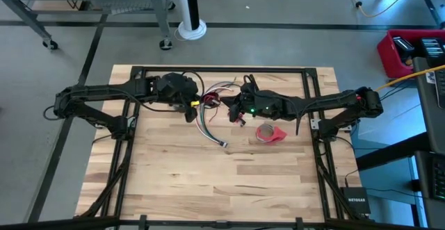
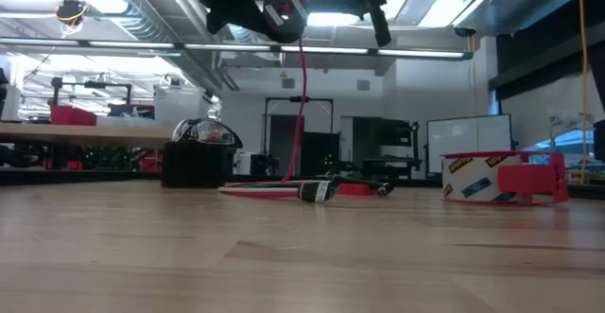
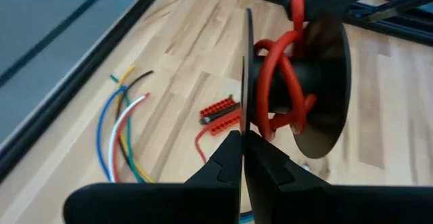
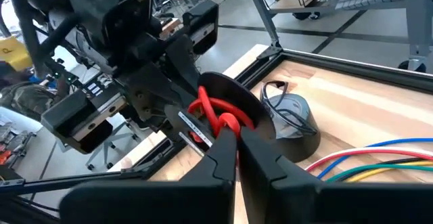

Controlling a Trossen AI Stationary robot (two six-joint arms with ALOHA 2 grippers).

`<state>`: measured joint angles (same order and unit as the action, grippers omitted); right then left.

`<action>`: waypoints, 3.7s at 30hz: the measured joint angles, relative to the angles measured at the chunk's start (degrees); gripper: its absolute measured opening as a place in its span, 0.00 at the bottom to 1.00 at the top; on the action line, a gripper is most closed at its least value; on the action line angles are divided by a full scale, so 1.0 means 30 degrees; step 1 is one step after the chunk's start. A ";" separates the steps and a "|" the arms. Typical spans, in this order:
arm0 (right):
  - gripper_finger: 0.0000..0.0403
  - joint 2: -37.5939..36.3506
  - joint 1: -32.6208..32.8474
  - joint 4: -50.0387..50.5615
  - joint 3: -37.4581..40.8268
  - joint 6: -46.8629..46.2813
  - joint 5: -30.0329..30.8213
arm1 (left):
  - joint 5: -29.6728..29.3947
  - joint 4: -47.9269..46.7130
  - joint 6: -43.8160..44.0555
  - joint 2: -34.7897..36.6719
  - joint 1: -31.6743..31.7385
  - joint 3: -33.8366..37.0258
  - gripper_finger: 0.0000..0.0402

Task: Coil cords
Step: Coil the red wire onto the spool

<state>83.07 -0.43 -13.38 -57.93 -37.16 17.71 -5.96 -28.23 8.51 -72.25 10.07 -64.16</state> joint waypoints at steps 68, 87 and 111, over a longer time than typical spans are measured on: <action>0.03 0.0036 0.0029 0.0740 -0.2004 -0.0476 -0.2912 | -0.2950 0.5202 -0.2409 -0.1630 -0.1246 0.0029 0.00; 0.17 0.0095 0.0000 0.0502 -0.1939 -0.1018 -0.3903 | -0.2600 0.7748 -0.1703 -0.1705 -0.1282 -0.0020 0.00; 0.18 0.0573 0.0007 0.1449 -0.1945 -0.1168 -0.3911 | -0.2207 0.9777 -0.1335 -0.1705 -0.1275 -0.0022 0.00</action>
<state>84.79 -0.40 -9.03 -63.77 -40.66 5.98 -12.58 1.10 4.50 -77.36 6.24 -64.23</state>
